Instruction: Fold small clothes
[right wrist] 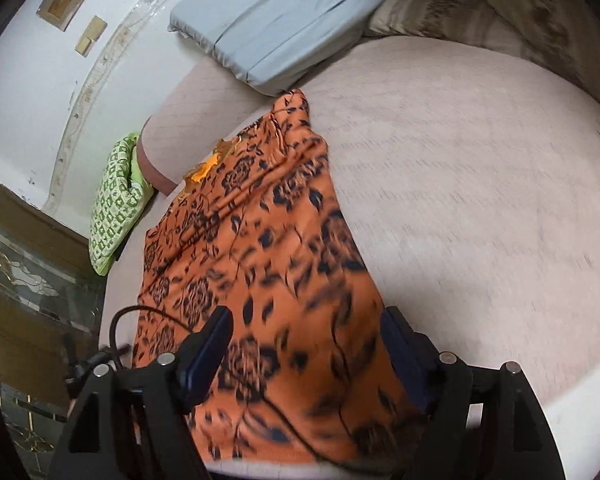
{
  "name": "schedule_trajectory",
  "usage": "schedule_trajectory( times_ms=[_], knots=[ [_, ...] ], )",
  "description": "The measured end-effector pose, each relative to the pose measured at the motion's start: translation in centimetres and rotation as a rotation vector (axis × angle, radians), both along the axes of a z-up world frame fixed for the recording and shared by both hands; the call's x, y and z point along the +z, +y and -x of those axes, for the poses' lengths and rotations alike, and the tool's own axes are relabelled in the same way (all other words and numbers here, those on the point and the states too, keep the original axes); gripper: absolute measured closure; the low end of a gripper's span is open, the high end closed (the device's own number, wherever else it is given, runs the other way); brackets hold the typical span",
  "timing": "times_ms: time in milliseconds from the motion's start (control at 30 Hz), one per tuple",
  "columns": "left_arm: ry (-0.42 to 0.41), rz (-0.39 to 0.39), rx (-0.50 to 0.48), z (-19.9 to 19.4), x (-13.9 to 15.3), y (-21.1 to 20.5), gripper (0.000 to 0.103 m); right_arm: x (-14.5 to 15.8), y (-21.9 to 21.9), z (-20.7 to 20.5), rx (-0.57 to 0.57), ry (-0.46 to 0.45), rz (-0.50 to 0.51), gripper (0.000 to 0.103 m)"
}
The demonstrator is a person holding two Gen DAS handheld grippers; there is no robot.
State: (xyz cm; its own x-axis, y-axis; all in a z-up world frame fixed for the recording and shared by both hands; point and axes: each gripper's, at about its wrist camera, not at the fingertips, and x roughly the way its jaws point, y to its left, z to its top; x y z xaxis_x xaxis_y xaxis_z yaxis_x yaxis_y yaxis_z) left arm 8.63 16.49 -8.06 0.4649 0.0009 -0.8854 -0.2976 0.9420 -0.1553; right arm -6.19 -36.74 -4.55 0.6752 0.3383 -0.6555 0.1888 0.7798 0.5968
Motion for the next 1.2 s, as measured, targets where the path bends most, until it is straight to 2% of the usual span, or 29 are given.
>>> schedule_trajectory(
  times_ms=[33,67,167,233,300,333,367,400,433,467,533,567,600,633,667,700,733,767,800,833,867,900,933,1000,1200],
  knots=[
    [0.003,-0.039,-0.027,0.6,0.3,-0.6,0.021,0.0,0.1,0.5,-0.002,0.0,0.004,0.024],
    [0.022,-0.041,-0.045,1.3,0.5,-0.9,0.021,0.1,0.1,1.2,-0.004,0.0,0.011,0.024],
    [0.005,0.056,-0.075,4.4,1.0,-0.7,0.021,0.4,0.0,1.8,0.003,0.006,0.058,0.024],
    [0.0,0.061,-0.065,6.8,0.7,-0.2,0.021,-0.6,-0.4,1.3,0.026,0.076,0.086,0.022],
    [-0.006,0.057,-0.072,8.2,0.1,0.0,0.021,-2.1,-0.7,1.0,0.073,0.128,0.05,0.022],
    [-0.018,0.024,-0.094,8.9,0.1,-0.5,0.021,-3.1,-0.6,0.8,0.096,0.152,0.025,0.022],
    [-0.013,-0.006,-0.111,9.0,0.0,-1.0,0.03,-3.6,-0.6,0.7,0.108,0.164,0.016,0.022],
    [-0.014,-0.041,-0.119,8.7,-0.4,-1.3,0.07,-4.1,-0.5,0.7,0.119,0.15,0.007,0.023],
    [-0.028,-0.047,-0.128,9.3,-0.3,-1.4,0.089,-4.5,-0.5,0.6,0.117,0.132,-0.009,0.024],
    [-0.032,-0.009,-0.133,9.8,-0.1,-1.0,0.094,-4.9,-0.7,0.5,0.106,0.135,-0.026,0.032],
    [-0.03,0.017,-0.113,10.7,0.0,-0.1,0.094,-4.9,-0.5,0.5,0.116,0.13,-0.035,0.034],
    [-0.033,0.037,-0.102,10.9,0.0,0.2,0.091,-4.9,-0.2,0.4,0.137,0.123,-0.044,0.042],
    [-0.035,0.055,-0.094,10.2,-0.4,0.1,0.075,-4.8,0.2,0.3,0.155,0.13,-0.031,0.046],
    [-0.044,0.096,-0.103,10.3,-0.6,0.2,0.064,-4.8,0.5,0.3,0.156,0.141,-0.003,0.047],
    [-0.058,0.119,-0.121,10.2,-0.7,-0.1,0.045,-5.2,0.7,0.1,0.147,0.165,0.029,0.051],
    [-0.067,0.113,-0.138,9.8,-1.0,-0.8,0.037,-5.5,1.0,0.0,0.14,0.181,0.048,0.054],
    [-0.065,0.08,-0.148,9.3,-1.3,-1.6,0.037,-5.8,1.1,-0.2,0.135,0.196,0.067,0.061],
    [-0.06,0.036,-0.156,9.1,-1.4,-2.3,0.037,-5.8,1.1,-0.3,0.123,0.206,0.079,0.065],
    [-0.057,-0.006,-0.153,9.3,-1.4,-2.9,0.051,-5.7,1.2,-0.3,0.129,0.209,0.094,0.067],
    [-0.053,-0.024,-0.144,9.3,-1.4,-3.0,0.067,-5.5,1.4,-0.3,0.138,0.21,0.116,0.074],
    [-0.051,-0.021,-0.132,9.3,-1.4,-2.8,0.088,-5.5,1.3,-0.1,0.142,0.21,0.113,0.083],
    [-0.052,0.054,-0.123,9.2,-1.4,-2.0,0.094,-5.7,0.9,0.0,0.142,0.21,0.088,0.086],
    [-0.047,0.108,-0.101,9.5,-1.3,-1.1,0.095,-5.7,0.7,0.1,0.145,0.207,0.06,0.089],
    [-0.046,0.162,-0.081,9.8,-1.3,-0.2,0.096,-5.8,0.3,0.2,0.145,0.2,0.007,0.09],
    [-0.134,0.154,-0.079,11.3,1.2,-0.9,0.097,-3.8,-0.1,1.3,0.15,0.136,-0.055,0.09]
  ],
)
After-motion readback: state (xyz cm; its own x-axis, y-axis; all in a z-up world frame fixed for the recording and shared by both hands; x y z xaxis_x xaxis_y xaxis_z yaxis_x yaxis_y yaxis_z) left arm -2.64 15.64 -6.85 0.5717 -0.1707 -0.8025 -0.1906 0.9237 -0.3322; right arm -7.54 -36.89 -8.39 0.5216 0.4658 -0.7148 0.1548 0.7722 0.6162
